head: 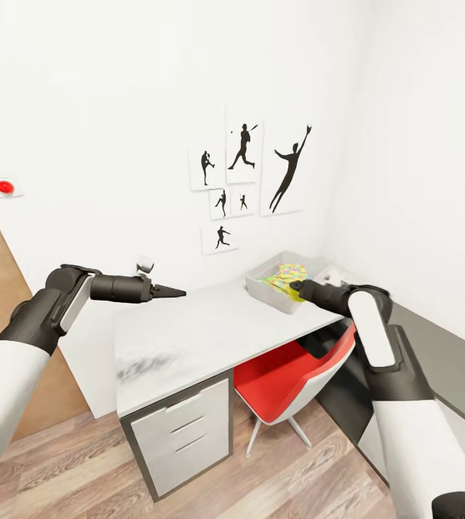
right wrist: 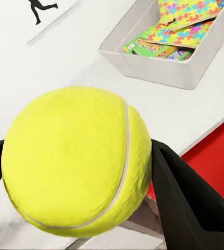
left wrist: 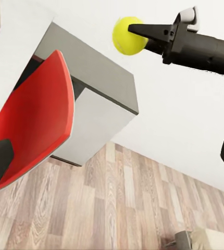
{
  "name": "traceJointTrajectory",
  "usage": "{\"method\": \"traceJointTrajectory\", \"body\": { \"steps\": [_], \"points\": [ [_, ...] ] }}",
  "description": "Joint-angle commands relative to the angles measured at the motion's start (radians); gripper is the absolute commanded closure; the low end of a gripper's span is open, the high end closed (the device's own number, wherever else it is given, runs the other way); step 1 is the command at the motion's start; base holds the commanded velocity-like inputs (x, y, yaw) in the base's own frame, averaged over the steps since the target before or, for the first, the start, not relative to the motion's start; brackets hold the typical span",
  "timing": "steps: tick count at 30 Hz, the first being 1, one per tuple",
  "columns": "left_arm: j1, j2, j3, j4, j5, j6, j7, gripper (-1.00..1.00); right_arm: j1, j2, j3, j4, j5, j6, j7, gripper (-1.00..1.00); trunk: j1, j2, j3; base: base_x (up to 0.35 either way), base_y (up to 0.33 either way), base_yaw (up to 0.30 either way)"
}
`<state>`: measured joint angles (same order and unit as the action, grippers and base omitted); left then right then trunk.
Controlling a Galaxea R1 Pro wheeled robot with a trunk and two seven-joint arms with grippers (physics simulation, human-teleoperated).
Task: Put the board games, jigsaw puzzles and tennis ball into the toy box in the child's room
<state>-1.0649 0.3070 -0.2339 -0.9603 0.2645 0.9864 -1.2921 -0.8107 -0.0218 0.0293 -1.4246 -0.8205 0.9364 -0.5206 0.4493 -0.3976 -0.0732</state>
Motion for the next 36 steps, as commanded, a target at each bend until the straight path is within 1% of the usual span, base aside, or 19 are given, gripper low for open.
{"method": "traceJointTrajectory", "body": {
  "steps": [1,2,4,6,10,11,13,14,15,16,17,18,20,22,26,36],
  "points": [
    [-0.001,0.001,-0.003,0.000,0.004,0.008,0.000,-1.00,-0.005,0.000,0.002,0.000,0.001,-0.001,-0.011,1.00,0.001,-0.002,-0.002,0.000,0.000,0.000],
    [-0.001,0.001,-0.002,0.000,0.004,0.008,0.001,-1.00,-0.011,0.002,0.002,0.000,0.019,-0.001,-0.010,1.00,0.001,-0.002,-0.002,0.000,0.000,0.000],
    [-0.001,0.001,-0.002,0.000,0.004,0.008,0.001,-1.00,-0.025,0.004,0.003,0.002,0.039,-0.001,-0.009,1.00,0.001,-0.002,-0.002,0.000,0.000,0.000],
    [-0.001,0.001,-0.002,0.000,0.004,0.008,0.002,-1.00,-0.040,0.004,0.003,0.006,0.048,-0.001,-0.011,1.00,0.001,-0.002,-0.002,0.000,0.000,0.000],
    [-0.001,0.001,-0.002,0.000,0.004,0.008,0.003,-1.00,-0.085,0.005,0.004,0.030,0.054,0.004,-0.020,1.00,0.001,-0.002,-0.002,0.000,0.000,0.000],
    [-0.001,0.001,-0.002,0.000,0.004,0.008,0.003,-1.00,-0.105,0.005,0.004,0.050,0.055,0.004,-0.026,1.00,0.001,-0.002,-0.002,0.006,0.000,0.000],
    [-0.001,0.001,-0.002,0.000,0.004,0.008,0.004,-1.00,-0.167,0.006,0.008,0.125,0.055,0.008,-0.045,1.00,0.001,-0.002,-0.002,0.048,0.000,0.000],
    [-0.001,0.001,-0.002,0.000,0.004,0.008,0.004,-1.00,-0.196,0.007,0.015,0.166,0.055,0.008,-0.053,1.00,0.001,-0.002,-0.002,0.069,0.000,0.000],
    [-0.001,0.001,-0.002,0.000,0.004,0.008,0.004,-1.00,-0.207,0.007,0.020,0.185,0.055,0.008,-0.056,1.00,0.001,-0.002,-0.002,0.060,0.000,0.000],
    [-0.001,0.001,-0.002,0.000,0.004,0.008,0.004,-1.00,-0.224,0.006,0.035,0.218,0.055,0.008,-0.059,1.00,0.001,-0.002,-0.002,0.039,0.000,0.000],
    [0.000,0.001,-0.003,0.000,0.004,0.008,0.004,-1.00,-0.235,0.006,0.053,0.241,0.056,0.006,-0.061,1.00,0.001,-0.002,-0.002,0.025,0.000,0.000],
    [0.001,0.001,-0.002,0.000,0.004,0.008,0.003,-1.00,-0.244,0.005,0.081,0.259,0.056,0.004,-0.062,1.00,0.001,-0.002,-0.002,0.013,0.000,0.000],
    [0.003,0.001,-0.003,0.000,0.003,0.008,0.003,-1.00,-0.251,0.003,0.108,0.272,0.056,0.001,-0.062,1.00,0.001,-0.002,-0.002,0.006,0.000,0.000],
    [0.004,0.001,-0.002,0.000,0.003,0.008,0.003,-1.00,-0.253,0.001,0.114,0.276,0.056,0.002,-0.062,1.00,0.001,-0.002,-0.002,0.002,0.000,0.000],
    [0.005,0.001,-0.002,0.000,0.004,0.008,0.012,-1.00,-0.255,-0.007,0.117,0.274,0.055,0.008,-0.059,1.00,0.001,-0.002,-0.002,0.106,-0.065,0.000],
    [0.005,0.000,-0.004,0.000,0.004,0.008,0.023,-1.00,-0.254,-0.009,0.118,0.261,0.055,0.007,-0.058,1.00,0.001,-0.002,-0.002,0.154,-0.156,0.000]
  ]
}}
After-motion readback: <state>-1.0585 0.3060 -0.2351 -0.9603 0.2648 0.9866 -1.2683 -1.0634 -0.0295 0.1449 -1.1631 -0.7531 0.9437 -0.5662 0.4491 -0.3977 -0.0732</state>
